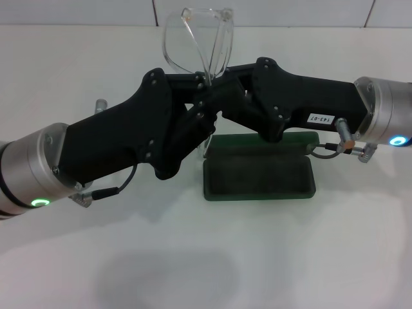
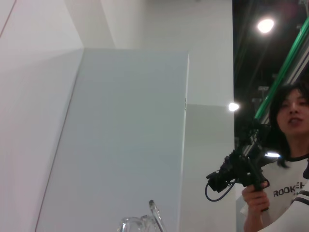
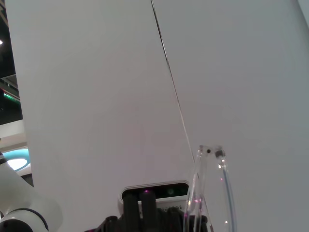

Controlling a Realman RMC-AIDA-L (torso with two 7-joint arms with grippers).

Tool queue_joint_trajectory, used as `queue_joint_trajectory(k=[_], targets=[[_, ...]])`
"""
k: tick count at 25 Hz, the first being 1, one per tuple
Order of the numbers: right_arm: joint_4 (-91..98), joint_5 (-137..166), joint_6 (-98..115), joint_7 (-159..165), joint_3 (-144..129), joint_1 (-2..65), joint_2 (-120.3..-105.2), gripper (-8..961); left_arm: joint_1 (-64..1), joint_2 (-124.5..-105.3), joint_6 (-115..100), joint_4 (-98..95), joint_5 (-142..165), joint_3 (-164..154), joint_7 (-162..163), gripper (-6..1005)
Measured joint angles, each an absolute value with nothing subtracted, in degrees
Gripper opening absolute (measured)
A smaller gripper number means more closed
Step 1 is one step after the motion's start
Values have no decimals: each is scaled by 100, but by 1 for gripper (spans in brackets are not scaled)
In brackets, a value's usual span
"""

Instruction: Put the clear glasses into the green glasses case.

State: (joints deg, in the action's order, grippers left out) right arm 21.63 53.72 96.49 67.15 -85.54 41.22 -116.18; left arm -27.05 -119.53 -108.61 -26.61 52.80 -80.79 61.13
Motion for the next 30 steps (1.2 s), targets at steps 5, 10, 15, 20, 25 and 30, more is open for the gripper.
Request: queue_joint_trajectory(k=[5,10,15,20,25,30], targets=[[2162,5372,9575,6698,-8541,4104,-11605,84,-2676,-11948,-10861,-2662,5270,-8022,6112,43],[2162,5374,9455,6691,-8545,4067,-11588,84,-2580,-11867,-10861,-2692,5302,-7863,6114,43],[2163,5451,9366,6688,-8550,4089,-11584,84,-2596,-11769,-10846,-2694,5319,-7753,6131,43],[2198,5524,9286,6680,-8552,4125,-11589,84,-2617,-11776,-10635,-2697,5355,-7713,6124,43],[2324,5600,9130,6680,-8552,4131,-11600,84,-2634,-11803,-10391,-2698,5372,-7714,6112,43],[2374,5634,9077,6681,-8560,4131,-11602,84,-2649,-11815,-10248,-2707,5374,-7717,6108,43]])
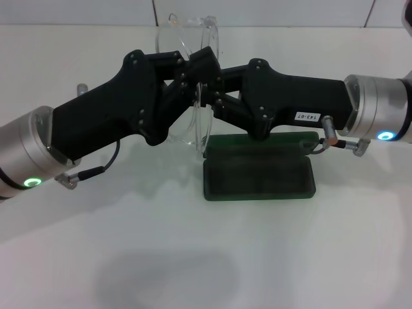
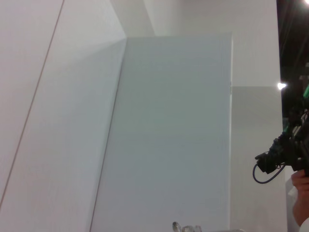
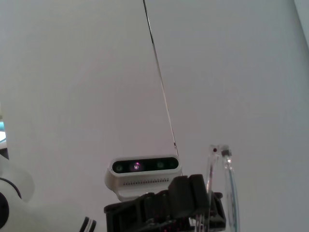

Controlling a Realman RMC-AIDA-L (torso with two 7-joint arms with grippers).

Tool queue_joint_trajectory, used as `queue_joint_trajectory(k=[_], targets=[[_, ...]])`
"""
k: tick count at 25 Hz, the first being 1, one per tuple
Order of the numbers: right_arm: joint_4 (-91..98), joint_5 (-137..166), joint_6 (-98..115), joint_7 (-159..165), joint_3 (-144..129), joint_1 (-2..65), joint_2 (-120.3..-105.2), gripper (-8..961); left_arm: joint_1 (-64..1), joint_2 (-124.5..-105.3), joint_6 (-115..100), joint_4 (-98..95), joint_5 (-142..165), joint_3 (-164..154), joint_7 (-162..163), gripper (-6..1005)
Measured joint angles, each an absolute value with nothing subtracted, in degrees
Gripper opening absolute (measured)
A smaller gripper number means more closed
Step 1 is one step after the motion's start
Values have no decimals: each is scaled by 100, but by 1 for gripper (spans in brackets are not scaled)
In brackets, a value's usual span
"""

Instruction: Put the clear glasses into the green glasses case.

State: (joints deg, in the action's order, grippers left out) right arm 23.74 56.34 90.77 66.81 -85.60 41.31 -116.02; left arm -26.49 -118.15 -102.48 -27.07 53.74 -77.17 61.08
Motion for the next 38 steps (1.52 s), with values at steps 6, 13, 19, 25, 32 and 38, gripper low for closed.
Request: queue_joint_trajectory(k=[6,13,19,25,32,38], targets=[[2442,5666,8972,6661,-8576,4130,-11602,84,-2665,-11814,-10216,-2707,5356,-7717,6108,44],[2444,5670,8907,6613,-8547,4120,-11600,84,-2679,-11801,-10276,-2708,5313,-7717,6113,45],[2512,5671,8778,6575,-8497,4100,-11551,83,-2524,-11689,-10944,-2715,5359,-7395,6003,45],[3330,5981,8633,6907,-8490,3931,-11378,83,-1980,-11241,-11454,-2939,5349,-6948,6375,46],[6070,8367,8088,9207,-8311,3676,-11128,83,-1680,-10951,-11423,-3215,6157,-6261,6678,46],[8466,10972,8838,11663,-7785,3928,-11465,83,-1644,-11017,-11340,-3326,7168,-5160,6865,47]])
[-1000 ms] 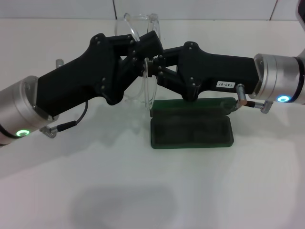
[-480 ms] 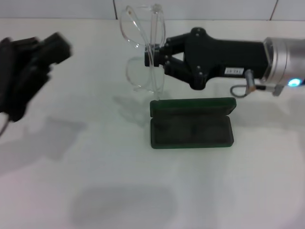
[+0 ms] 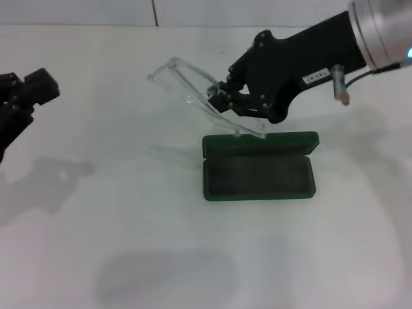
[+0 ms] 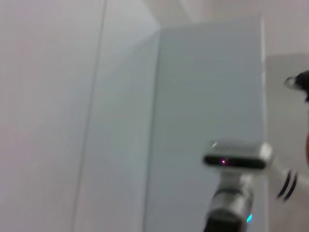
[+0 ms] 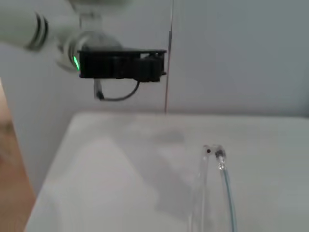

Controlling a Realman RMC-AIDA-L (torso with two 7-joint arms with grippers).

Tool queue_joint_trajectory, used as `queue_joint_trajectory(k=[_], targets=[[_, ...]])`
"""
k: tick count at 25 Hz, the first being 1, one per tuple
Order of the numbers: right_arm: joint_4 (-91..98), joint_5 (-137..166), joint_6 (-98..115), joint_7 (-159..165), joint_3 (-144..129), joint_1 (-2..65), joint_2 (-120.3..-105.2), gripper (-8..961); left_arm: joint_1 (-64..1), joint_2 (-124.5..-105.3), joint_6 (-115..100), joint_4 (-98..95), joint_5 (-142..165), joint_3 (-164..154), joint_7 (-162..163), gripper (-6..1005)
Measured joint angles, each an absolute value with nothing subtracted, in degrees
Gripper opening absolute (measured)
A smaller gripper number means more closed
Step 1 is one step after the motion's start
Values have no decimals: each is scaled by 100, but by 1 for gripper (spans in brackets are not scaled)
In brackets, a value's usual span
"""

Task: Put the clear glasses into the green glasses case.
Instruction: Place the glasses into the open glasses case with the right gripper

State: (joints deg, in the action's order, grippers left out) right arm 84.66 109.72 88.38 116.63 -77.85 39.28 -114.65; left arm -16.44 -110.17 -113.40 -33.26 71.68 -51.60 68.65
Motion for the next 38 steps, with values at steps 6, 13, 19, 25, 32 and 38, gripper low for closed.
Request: queue_joint_trajectory(k=[6,13,19,25,32,38], targets=[[8788,12303,9927,13267,-8170,4855,-11557,83,-1457,-11000,-11338,-3920,7662,-4678,7215,47],[8334,13378,9769,13819,-9660,5254,-11611,83,-1355,-10893,-11344,-4315,7814,-4400,7495,47],[8018,13962,9118,14146,-10580,5451,-11618,83,-1409,-10976,-11346,-4311,7971,-4382,7504,48],[7886,14192,8749,14447,-11355,5589,-11619,83,-1354,-11111,-11342,-4283,8066,-4374,7475,48],[7740,14435,8420,14802,-11795,5610,-11619,83,-1334,-11249,-11337,-4242,8278,-4370,7469,48],[7710,14748,8254,15155,-12031,5606,-11619,83,-1334,-11303,-11337,-4209,8289,-4368,7434,49]])
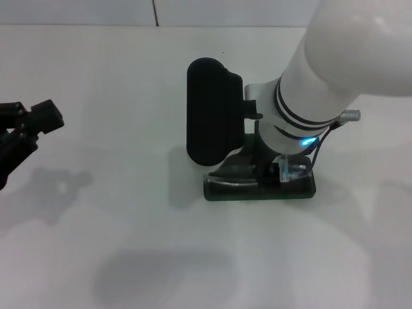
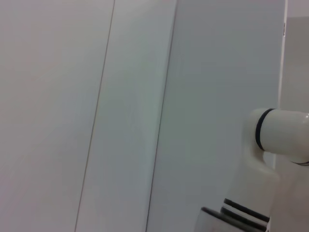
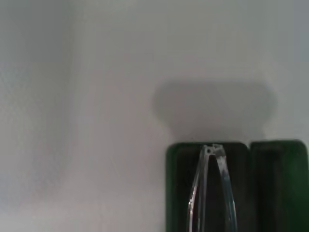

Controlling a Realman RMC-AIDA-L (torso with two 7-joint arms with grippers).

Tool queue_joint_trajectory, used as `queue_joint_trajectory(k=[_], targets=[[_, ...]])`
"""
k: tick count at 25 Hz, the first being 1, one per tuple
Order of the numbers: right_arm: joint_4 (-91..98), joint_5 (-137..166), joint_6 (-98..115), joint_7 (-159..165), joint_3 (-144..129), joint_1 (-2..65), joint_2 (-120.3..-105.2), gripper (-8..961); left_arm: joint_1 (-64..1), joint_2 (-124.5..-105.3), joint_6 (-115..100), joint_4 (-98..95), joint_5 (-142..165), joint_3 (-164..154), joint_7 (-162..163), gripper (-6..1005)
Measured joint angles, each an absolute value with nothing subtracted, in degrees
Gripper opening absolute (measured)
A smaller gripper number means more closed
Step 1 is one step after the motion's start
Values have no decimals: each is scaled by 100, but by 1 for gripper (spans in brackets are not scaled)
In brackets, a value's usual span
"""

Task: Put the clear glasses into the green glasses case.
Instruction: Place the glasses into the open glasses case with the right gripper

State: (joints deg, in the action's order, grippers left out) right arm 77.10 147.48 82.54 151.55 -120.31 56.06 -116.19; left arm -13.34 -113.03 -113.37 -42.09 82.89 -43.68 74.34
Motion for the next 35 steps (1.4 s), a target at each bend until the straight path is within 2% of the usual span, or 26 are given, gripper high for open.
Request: queue_joint_trajectory(k=[35], targets=[[7594,15195,7929,15478,-12423,5550,-11619,83,-1355,-11355,-11267,-4201,8281,-4368,7248,50]])
